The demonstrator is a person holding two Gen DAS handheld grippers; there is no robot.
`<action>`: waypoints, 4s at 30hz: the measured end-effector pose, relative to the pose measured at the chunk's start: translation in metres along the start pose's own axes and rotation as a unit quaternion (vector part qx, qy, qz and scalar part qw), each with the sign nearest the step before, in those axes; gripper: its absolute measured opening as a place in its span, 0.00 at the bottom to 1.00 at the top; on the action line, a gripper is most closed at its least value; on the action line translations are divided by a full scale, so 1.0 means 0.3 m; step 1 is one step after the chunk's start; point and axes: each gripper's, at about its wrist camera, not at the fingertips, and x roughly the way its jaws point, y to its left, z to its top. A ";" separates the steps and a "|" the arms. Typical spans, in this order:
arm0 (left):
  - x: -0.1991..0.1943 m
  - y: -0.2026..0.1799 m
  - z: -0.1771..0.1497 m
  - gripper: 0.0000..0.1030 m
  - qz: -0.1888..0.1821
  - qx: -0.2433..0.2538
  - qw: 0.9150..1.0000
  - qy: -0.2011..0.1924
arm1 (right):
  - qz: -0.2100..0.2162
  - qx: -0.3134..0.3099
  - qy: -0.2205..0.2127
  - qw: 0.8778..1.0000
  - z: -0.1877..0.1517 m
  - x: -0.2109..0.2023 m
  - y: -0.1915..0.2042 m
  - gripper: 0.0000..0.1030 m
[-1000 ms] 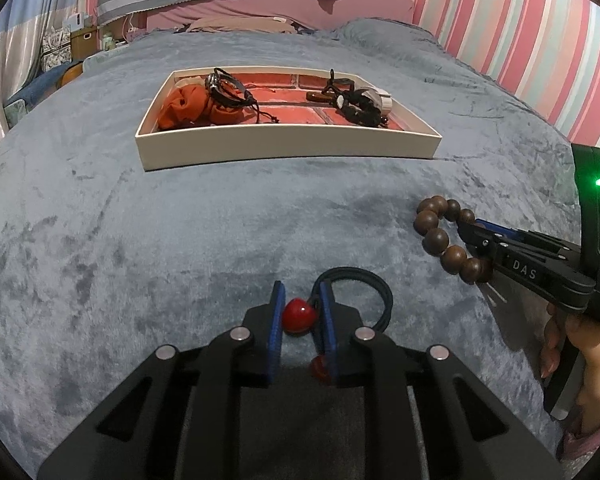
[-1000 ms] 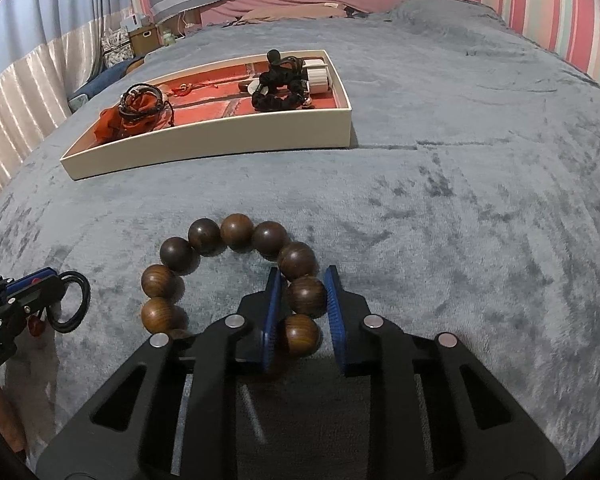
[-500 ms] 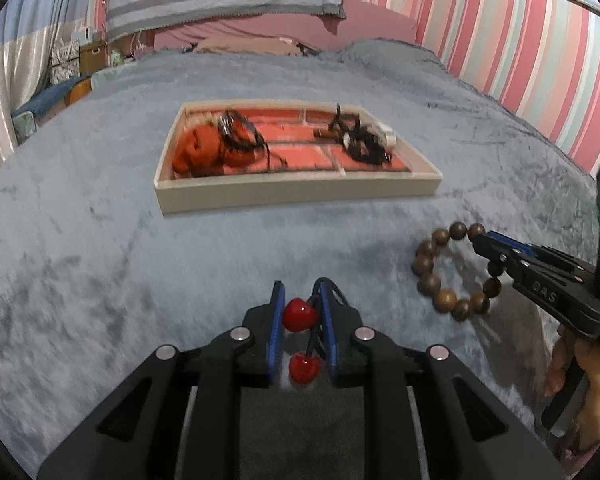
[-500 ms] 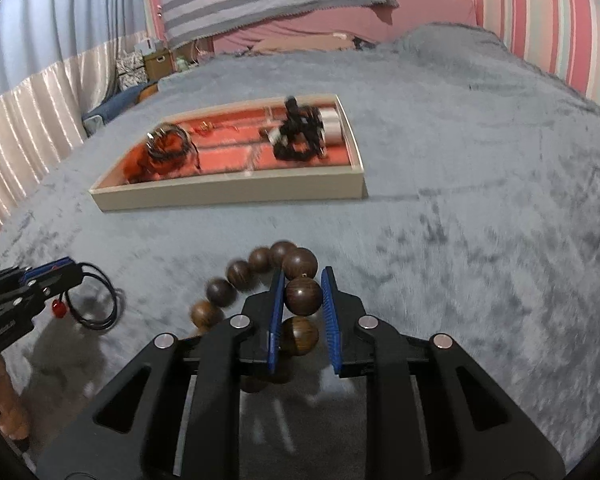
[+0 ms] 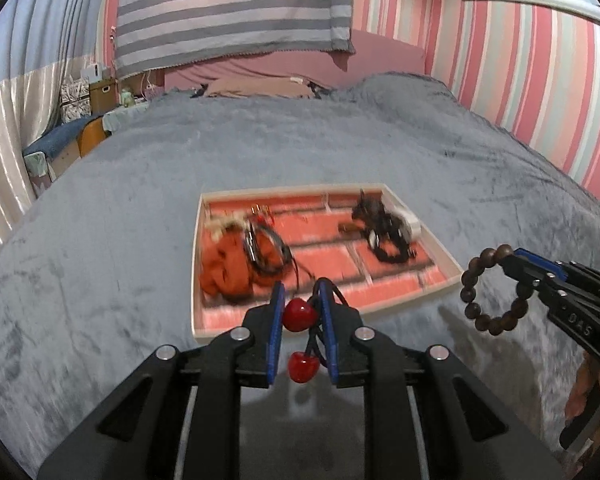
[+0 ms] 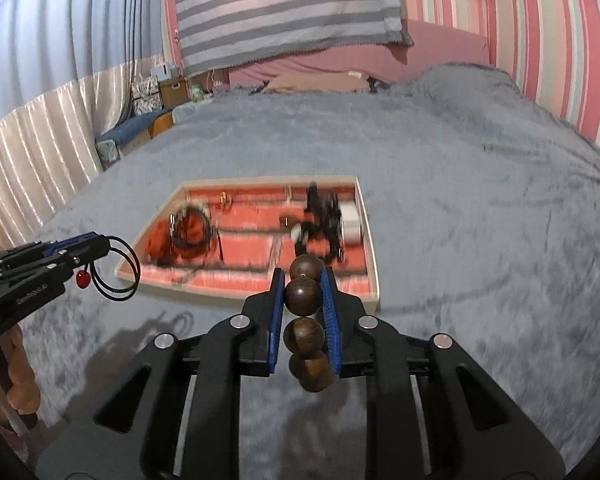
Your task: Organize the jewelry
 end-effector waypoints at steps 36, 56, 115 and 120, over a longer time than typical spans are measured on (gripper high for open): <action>0.473 0.171 -0.045 0.24 0.038 -0.029 0.997 0.061 | -0.050 0.004 0.072 0.996 -0.062 0.517 -0.032 0.19; 0.375 0.138 -0.064 0.65 0.043 -0.015 0.999 0.026 | -0.053 0.011 0.036 0.998 -0.061 0.454 -0.044 0.61; -0.781 -0.123 -0.534 0.96 0.123 -0.004 0.984 -0.130 | -0.106 0.009 -0.129 0.986 -0.528 -0.742 0.203 0.96; -0.788 -0.124 -0.533 0.96 0.116 -0.010 0.984 -0.133 | -0.109 0.006 -0.134 0.985 -0.530 -0.750 0.205 0.96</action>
